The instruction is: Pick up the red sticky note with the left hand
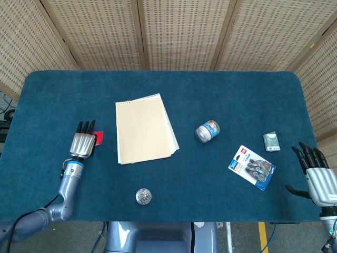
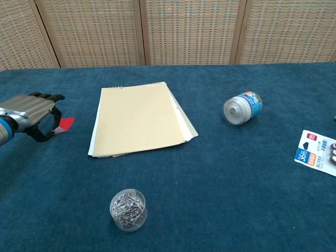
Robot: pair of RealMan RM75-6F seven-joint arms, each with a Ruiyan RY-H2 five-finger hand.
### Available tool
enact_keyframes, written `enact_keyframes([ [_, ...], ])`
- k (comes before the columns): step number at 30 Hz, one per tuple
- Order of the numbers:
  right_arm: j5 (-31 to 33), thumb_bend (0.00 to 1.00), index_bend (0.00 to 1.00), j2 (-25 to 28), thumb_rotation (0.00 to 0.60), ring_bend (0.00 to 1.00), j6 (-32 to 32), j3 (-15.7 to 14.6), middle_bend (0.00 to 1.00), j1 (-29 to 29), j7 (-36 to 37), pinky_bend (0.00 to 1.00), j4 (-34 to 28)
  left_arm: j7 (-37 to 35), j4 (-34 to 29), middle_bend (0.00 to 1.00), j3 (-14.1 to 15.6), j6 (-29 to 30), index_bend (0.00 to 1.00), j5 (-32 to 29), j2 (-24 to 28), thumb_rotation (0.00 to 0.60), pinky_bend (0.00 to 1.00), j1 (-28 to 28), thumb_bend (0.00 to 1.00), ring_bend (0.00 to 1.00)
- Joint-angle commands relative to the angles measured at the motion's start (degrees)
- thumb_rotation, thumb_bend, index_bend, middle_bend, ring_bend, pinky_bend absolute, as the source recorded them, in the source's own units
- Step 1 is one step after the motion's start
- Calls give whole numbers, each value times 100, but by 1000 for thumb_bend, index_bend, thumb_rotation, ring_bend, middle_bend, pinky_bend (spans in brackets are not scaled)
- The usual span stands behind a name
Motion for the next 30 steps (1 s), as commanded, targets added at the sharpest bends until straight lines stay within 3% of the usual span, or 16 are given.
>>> enact_keyframes([
  [1,0,53,0,0,600,0,-1,-1,0,0,-1,0,1,-2,6,0,-3,3,581,5,-2,600,0,1,467,0],
  [30,-16,53,0,0,600,0,-5,-10,0,2,-16,0,-7,89,-438,0,-364,362,591,57,385,600,0,-120,478,0],
])
